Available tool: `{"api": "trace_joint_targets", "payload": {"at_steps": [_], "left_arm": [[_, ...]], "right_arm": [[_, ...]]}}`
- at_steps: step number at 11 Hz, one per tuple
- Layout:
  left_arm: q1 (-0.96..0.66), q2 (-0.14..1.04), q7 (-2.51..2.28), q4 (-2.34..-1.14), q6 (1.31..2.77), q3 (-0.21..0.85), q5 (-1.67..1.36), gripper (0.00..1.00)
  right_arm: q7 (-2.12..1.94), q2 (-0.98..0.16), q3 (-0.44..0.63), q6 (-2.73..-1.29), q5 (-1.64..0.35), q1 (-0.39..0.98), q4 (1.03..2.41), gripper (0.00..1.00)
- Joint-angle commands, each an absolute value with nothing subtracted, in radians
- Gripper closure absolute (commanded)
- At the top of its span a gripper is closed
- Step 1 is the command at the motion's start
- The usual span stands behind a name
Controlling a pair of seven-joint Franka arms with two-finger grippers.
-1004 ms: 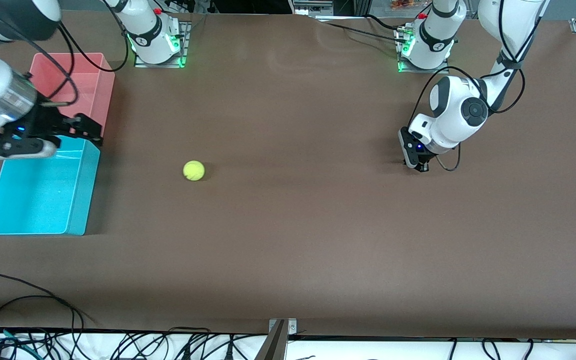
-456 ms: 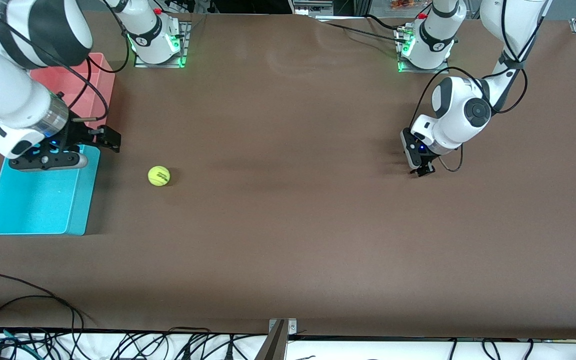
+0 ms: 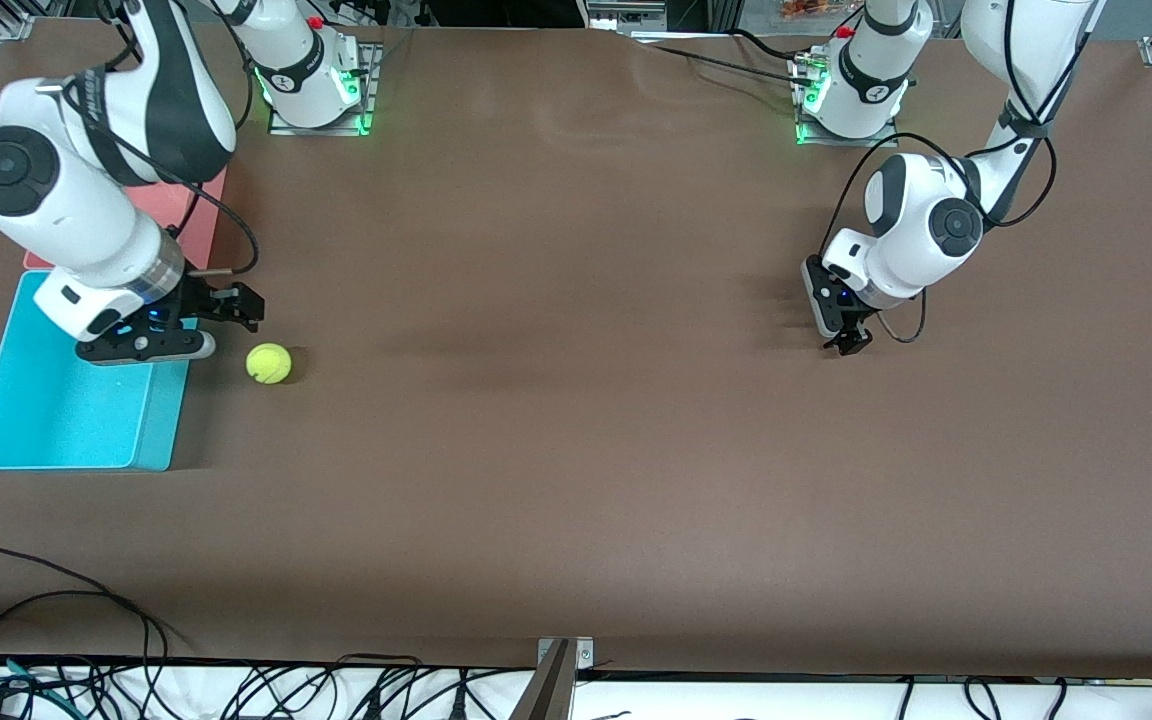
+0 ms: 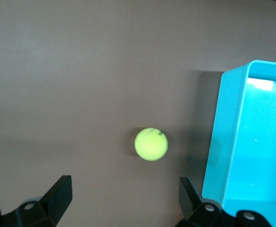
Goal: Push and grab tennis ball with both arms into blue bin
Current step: 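Reach the right gripper toward the ball while the left gripper withdraws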
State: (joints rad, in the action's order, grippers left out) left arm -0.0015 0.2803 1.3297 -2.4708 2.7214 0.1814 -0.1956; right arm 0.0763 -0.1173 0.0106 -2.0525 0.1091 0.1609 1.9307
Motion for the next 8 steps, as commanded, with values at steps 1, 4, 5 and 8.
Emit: {"api": "trace_joint_targets", "payload": {"at_steps": [1,4,5,8], "left_arm": [[0.014,0.252,1.333,-2.467,2.692,0.167,-0.196,0.00],[0.043,0.132,1.335,-2.467,2.578,0.155,-0.195,0.00],[0.073,0.079,1.335,-2.465,2.536,0.155,-0.195,0.00],[0.121,-0.020,1.335,-2.462,2.528,0.156,-0.196,0.00]], "right_arm": [[0.074,-0.098,0.023,-2.202,0.179,0.153,2.060,0.00],[0.061,-0.135,0.058,-2.264,0.199,0.152,2.091,0.00],[0.045,-0.153,0.069,-2.279,0.199,0.152,2.091,0.00],[-0.020,-0.204,0.115,-2.368,0.199,0.152,2.095,0.00]]}}
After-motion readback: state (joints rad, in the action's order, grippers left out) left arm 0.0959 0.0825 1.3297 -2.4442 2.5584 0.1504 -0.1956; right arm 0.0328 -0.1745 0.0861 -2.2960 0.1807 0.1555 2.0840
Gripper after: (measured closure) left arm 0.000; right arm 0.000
